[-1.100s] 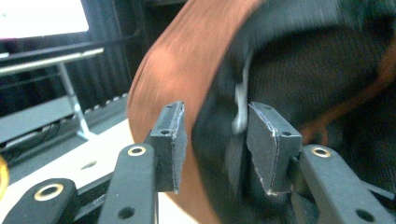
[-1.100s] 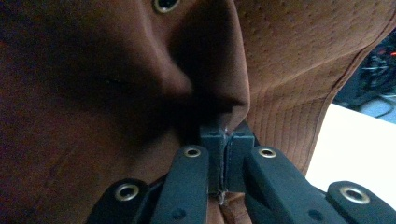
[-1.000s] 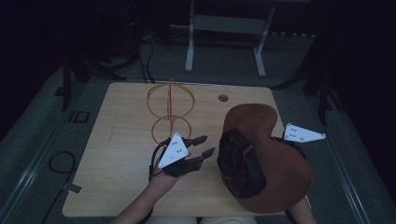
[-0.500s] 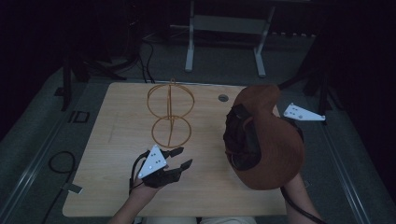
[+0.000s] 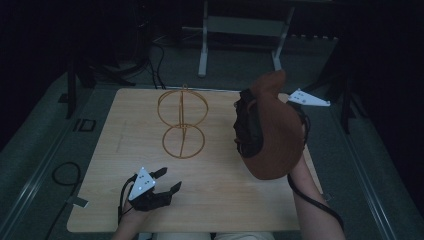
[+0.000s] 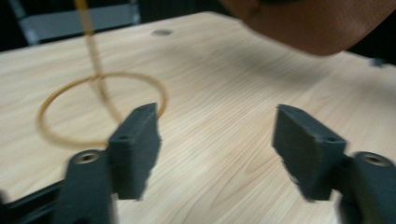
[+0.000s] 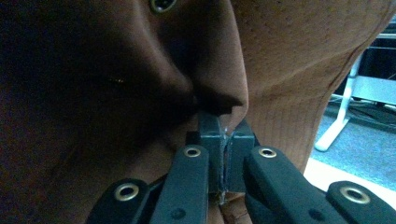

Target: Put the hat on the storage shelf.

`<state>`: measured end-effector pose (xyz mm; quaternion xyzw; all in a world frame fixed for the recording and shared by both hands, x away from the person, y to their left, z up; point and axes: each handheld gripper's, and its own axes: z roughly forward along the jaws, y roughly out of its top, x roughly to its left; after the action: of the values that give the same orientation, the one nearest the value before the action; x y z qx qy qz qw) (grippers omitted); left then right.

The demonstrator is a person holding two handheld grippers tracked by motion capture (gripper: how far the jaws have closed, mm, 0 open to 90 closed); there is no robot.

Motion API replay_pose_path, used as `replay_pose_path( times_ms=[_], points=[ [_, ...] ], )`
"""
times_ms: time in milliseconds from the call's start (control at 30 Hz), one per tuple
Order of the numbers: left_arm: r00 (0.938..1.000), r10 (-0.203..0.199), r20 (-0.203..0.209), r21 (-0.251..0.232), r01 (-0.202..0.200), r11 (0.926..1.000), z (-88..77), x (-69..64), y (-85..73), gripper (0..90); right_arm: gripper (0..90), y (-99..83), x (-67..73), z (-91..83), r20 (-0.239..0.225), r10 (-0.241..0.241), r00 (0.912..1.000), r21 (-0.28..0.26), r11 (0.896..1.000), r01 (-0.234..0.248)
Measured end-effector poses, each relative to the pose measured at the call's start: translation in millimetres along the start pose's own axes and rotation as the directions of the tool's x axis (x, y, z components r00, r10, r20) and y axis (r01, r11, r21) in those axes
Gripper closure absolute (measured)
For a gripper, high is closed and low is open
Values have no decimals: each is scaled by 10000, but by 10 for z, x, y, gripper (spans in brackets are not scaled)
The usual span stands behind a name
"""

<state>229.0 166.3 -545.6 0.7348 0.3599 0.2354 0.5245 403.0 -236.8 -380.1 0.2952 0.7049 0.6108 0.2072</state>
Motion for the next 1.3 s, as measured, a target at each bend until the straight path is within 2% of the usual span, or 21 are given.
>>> replay_pose_path(
  times_ms=[67,133,200,300,367,500,567,700,733,867,1000,1133,1200,1300],
  points=[
    [9995,-184,-262,22,185,9998,-49,25,-69,148,883,44,0,87,124,-47,9999,-46,10000,47],
    [9981,-279,-551,171,289,9994,-96,37,-126,93,883,92,3,183,247,-137,9996,-95,9999,140],
    [9970,-410,-661,229,426,9988,-146,46,-176,49,883,144,10,289,395,-246,9989,-82,9997,250],
    [9958,-514,-759,429,548,9976,-190,52,-243,46,883,214,33,457,558,-351,9978,-57,9994,354],
    [9944,-411,-974,341,446,9984,-219,42,-263,46,883,264,54,567,674,-389,9970,-59,9992,394],
    [9928,-433,-1119,85,446,9990,-259,47,-251,48,883,388,103,776,796,-451,9958,-178,9988,467],
    [9926,-559,-1079,26,565,9984,-265,60,-255,48,883,467,147,879,843,-578,9948,-188,9981,595],
    [9931,-551,-1036,64,561,9984,-265,71,-268,49,883,585,239,1032,824,-783,9935,-195,9966,802],
    [9932,-562,-1024,111,577,9983,-259,78,-281,50,882,642,330,1142,781,-911,9928,-56,9958,918],
    [9941,-539,-945,123,553,9984,-257,79,-283,55,881,701,532,1338,528,-1490,9874,324,9885,1475],
    [9941,-566,-926,92,577,9983,-271,91,-289,61,878,729,742,1522,-87,-2041,9789,845,9753,2041],
    [9931,-677,-958,33,683,9977,-279,104,-291,62,863,691,921,1713,-934,-2219,9706,1495,9607,2340],
    [9935,-691,-908,26,696,9976,-279,105,-291,62,852,652,996,1798,-1112,-2324,9662,1694,9536,2488],
    [9938,-653,-900,15,657,9978,-281,102,-290,62,751,602,1052,1903,-1468,-2038,9679,1815,9564,2289]
  ],
)
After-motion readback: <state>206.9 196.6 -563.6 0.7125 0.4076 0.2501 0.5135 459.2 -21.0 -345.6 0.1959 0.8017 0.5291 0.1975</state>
